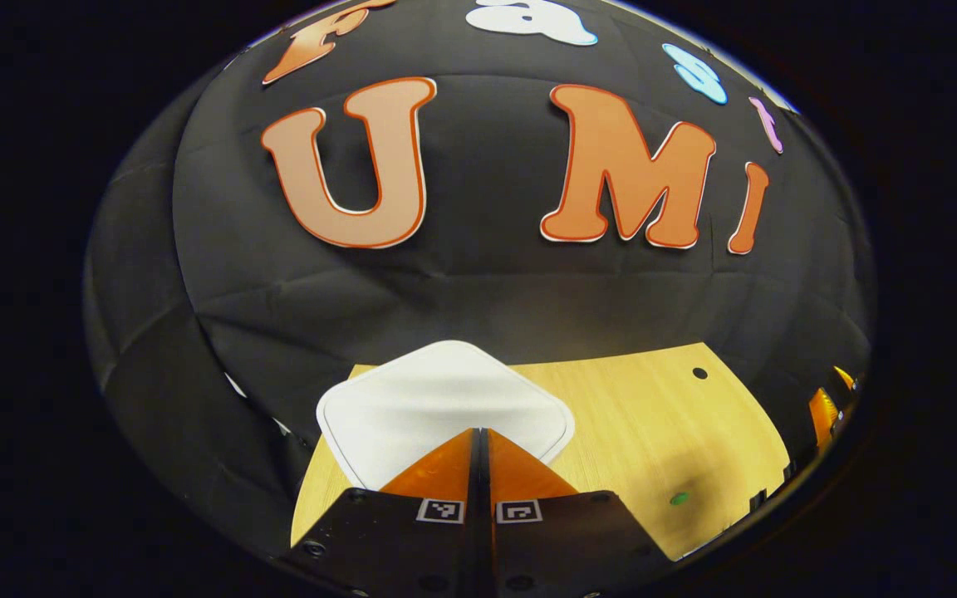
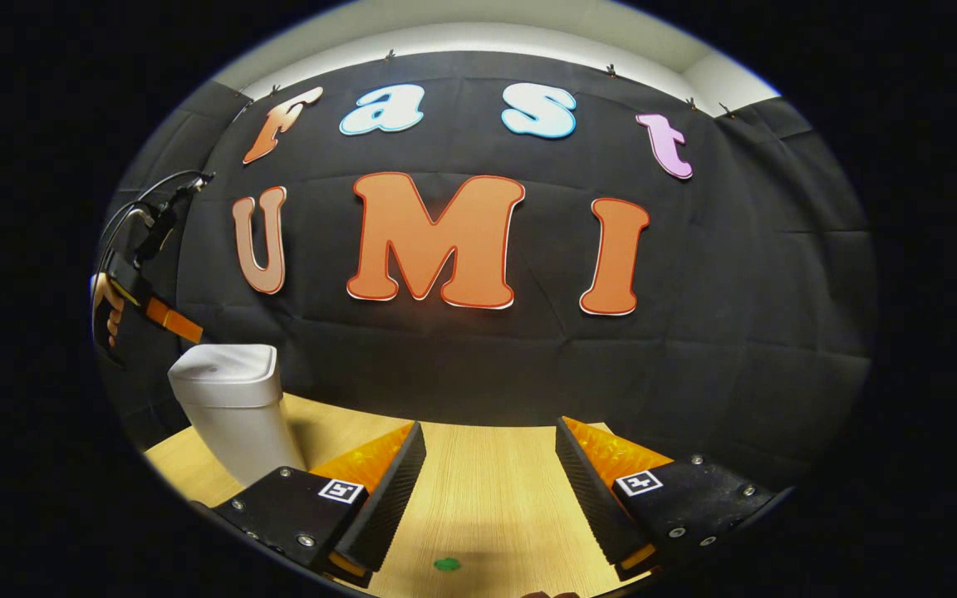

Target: Press the lid of the desktop garbage bin to open it, pick up the crumpled paper on the desktop and throw it into the bin, then pick up the pop can on the desktop and drop it into the bin, and finally close the garbage bin lid.

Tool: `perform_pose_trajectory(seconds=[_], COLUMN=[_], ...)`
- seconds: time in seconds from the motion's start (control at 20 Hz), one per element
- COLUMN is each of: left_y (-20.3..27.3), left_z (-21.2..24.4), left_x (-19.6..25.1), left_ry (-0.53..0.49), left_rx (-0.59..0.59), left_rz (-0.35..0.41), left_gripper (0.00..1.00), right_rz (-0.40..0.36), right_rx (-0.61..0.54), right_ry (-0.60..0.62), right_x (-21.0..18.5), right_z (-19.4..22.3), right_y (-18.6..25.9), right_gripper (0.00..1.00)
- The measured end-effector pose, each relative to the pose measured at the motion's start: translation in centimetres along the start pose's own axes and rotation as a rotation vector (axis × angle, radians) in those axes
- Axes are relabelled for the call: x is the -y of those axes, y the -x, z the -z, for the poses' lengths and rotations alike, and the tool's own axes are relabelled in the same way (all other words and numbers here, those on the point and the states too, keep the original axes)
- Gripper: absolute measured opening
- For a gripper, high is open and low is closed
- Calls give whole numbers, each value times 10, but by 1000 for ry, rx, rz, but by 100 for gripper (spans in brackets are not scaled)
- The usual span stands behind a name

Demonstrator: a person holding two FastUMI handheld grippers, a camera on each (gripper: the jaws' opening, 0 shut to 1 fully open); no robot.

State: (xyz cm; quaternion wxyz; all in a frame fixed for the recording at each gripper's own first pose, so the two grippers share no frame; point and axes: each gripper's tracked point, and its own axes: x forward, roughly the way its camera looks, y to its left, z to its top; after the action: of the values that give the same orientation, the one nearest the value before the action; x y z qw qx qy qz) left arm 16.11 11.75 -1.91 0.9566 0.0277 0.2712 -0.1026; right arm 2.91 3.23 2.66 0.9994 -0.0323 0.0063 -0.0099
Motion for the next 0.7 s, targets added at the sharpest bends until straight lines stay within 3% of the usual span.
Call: perform_pose_trajectory(seconds=[0.45,0.7], left_y=[-15,-19], left_z=[44,43], left_x=[-3,-7], left_ry=[10,134], left_rx=[-101,-81], left_rz=[16,66], left_gripper=[0,0], right_rz=[-19,-23], right_rx=[-9,-9], right_ry=[-17,-18], right_x=[-3,-5], right_z=[4,5], right_y=[0,-3], right_gripper=[94,94])
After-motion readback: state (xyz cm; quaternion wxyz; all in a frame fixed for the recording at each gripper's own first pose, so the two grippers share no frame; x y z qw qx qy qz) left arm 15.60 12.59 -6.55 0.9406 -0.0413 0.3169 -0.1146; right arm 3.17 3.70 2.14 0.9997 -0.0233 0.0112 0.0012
